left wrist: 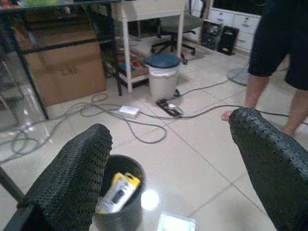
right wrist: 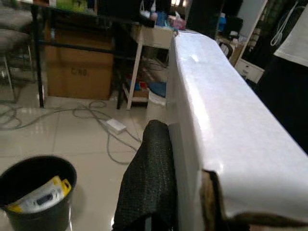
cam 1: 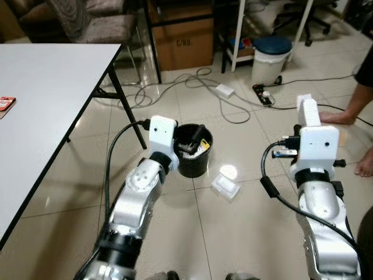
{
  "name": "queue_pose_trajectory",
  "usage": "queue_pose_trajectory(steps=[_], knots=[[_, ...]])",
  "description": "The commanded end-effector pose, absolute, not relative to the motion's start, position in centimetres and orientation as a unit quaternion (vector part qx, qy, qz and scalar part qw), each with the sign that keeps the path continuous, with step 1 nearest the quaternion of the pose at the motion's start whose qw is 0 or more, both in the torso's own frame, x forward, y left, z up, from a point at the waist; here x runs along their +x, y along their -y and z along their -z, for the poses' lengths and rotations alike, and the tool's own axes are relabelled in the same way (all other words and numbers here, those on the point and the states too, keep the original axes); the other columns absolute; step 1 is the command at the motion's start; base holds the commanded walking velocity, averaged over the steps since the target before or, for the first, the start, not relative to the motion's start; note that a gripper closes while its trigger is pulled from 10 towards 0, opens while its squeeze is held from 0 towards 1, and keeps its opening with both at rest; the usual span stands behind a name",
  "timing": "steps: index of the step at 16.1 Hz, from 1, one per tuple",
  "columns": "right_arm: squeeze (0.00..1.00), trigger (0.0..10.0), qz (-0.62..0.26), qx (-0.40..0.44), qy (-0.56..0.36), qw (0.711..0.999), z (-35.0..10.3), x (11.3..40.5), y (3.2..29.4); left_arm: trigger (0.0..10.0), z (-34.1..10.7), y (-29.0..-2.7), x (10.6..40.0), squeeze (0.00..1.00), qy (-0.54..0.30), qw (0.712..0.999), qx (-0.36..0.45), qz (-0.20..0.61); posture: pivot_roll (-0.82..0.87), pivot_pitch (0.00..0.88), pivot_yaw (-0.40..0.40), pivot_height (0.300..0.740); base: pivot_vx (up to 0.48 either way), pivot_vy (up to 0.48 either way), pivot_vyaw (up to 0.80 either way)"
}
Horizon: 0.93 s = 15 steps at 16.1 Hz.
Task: Picking trash to rubbish bin
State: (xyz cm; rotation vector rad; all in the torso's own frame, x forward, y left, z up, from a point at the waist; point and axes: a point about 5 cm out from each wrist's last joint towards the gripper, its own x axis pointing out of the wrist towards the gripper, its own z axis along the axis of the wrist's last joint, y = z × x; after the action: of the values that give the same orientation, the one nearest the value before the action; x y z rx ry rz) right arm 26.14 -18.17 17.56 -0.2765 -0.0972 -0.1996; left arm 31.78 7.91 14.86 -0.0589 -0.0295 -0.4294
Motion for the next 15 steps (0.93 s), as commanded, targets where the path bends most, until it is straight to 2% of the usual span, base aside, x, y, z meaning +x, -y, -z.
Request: queue_pose_trajectory(steps=[1,15], knots=[[0.00,10.0,0.099,-0.139,0.056,0.984,-17.85,26.08,18.22,10.0,-14.72,-7.81,31.63,0.00,0.015,0.975,-0.031,0.220,-0.14,0.119,0.091,0.740,0.330,0.000,0.00],[0.00,10.0,0.094,-0.138,0.059,0.984,-17.79,26.23,17.89,10.0,-14.59,-7.88,31.68,0.00,0.012,0.974,-0.023,0.225,-0.14,0.118,0.099,0.740,0.372,0.000,0.00]])
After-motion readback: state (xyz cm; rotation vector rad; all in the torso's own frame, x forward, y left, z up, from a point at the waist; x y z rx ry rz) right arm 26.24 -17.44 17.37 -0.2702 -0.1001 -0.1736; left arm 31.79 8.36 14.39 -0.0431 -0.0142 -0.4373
